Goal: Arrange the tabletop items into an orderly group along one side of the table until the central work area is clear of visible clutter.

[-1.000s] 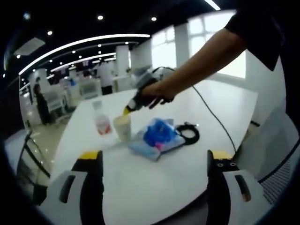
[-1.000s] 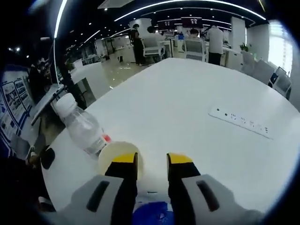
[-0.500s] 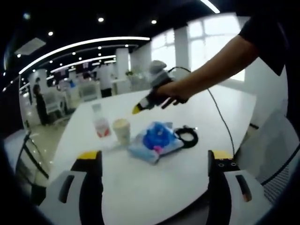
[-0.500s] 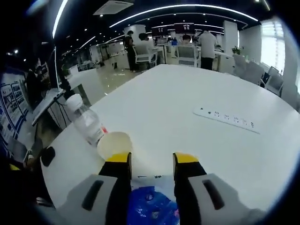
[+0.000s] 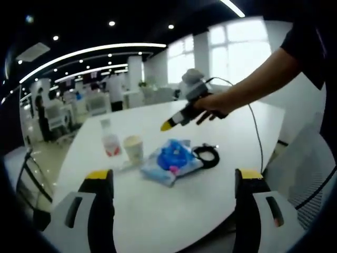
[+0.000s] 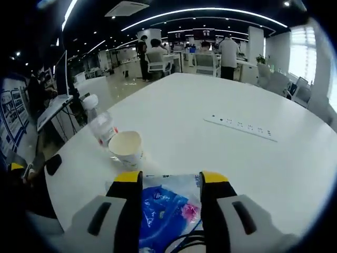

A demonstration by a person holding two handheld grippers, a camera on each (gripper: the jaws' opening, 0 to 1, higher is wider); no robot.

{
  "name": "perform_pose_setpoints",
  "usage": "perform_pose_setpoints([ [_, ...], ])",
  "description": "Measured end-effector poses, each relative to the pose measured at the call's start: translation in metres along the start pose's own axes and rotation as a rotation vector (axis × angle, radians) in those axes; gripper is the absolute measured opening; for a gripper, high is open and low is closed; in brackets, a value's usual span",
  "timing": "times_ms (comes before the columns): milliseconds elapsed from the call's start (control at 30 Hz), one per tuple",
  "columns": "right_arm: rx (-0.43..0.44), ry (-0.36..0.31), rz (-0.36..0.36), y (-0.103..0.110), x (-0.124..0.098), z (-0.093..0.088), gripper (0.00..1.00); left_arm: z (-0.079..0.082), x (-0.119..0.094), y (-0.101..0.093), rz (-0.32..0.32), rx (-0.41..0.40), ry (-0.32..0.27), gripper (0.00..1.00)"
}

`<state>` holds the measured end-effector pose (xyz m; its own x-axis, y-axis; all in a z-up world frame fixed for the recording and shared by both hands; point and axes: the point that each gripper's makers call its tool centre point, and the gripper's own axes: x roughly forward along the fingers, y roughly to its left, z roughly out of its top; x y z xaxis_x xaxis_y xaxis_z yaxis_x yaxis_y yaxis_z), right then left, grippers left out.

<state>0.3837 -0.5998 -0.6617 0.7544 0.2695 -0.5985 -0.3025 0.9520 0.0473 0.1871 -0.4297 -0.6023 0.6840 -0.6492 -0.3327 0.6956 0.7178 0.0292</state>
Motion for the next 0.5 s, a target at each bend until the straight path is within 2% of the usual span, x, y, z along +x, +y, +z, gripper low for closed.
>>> perform_pose_setpoints([
  [500,0.007,0.014,-0.039,-0.011,-0.036,-0.044,0.5,0.0,0.001,-0.01,-0.044,0.002,-0.003,0.97],
])
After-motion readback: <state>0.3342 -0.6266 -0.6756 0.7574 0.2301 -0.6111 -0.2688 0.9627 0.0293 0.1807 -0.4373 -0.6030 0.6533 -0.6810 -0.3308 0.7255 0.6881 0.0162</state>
